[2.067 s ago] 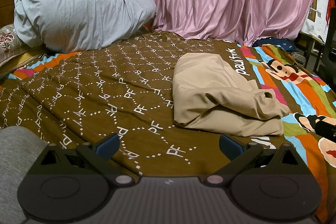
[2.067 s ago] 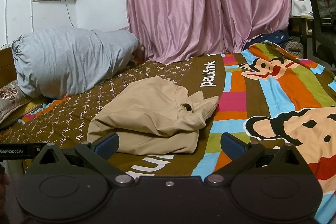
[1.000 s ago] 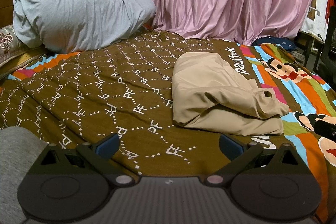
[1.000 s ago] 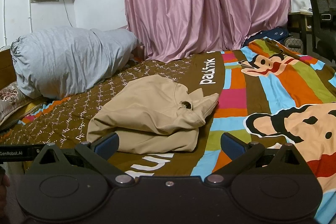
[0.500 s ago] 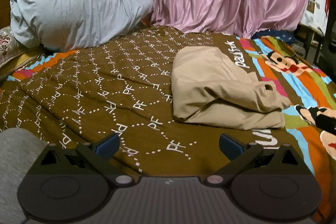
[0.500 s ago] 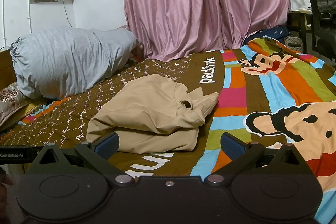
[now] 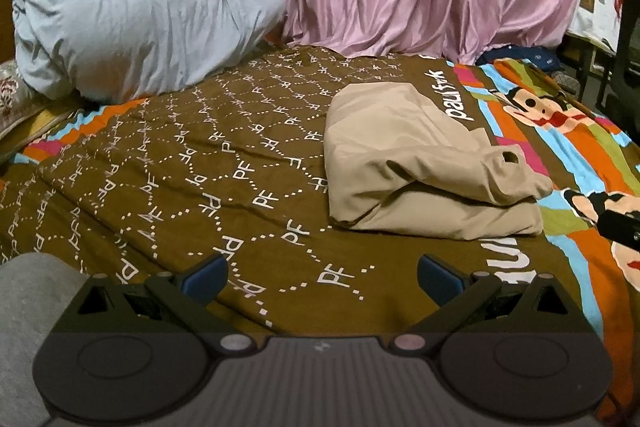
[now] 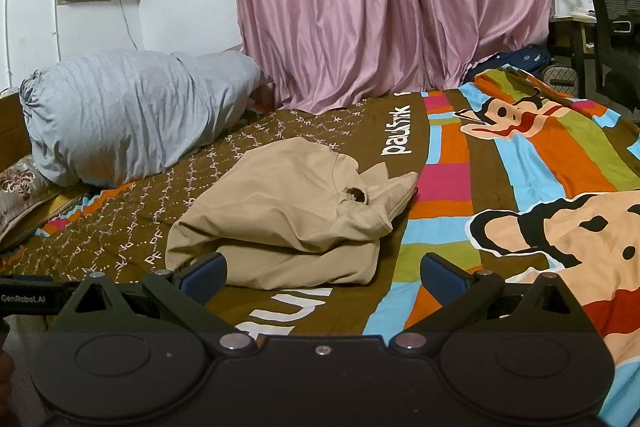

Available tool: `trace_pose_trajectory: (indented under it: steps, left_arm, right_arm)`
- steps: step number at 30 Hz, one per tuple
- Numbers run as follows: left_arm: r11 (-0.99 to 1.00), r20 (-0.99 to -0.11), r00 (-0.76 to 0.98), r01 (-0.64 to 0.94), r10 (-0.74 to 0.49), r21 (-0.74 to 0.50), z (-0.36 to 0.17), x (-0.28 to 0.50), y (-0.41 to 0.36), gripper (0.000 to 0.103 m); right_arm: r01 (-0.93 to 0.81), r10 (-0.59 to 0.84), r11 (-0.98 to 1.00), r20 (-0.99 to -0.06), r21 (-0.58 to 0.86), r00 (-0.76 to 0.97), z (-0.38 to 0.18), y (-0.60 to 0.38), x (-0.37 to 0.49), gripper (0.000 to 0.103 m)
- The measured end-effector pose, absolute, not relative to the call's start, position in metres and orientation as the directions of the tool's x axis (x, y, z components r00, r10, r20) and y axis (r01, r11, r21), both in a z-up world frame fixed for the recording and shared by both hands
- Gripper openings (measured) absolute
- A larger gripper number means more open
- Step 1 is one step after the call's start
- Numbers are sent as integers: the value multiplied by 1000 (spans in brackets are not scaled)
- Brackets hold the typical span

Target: Fold large clothes

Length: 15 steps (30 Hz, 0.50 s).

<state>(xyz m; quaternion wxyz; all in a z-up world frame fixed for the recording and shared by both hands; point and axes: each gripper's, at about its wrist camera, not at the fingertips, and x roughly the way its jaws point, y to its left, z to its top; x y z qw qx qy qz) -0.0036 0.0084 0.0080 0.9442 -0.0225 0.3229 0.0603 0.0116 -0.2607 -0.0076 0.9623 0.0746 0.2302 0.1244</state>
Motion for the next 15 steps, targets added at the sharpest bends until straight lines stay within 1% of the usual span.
trace_pose_trajectory:
  steps: [15]
  left_arm:
    - [994,-615,783,-104,92,17,8,-2,7,102]
  right_arm:
    - [-203,274,958,-428,204,861,-6,-260,13,102]
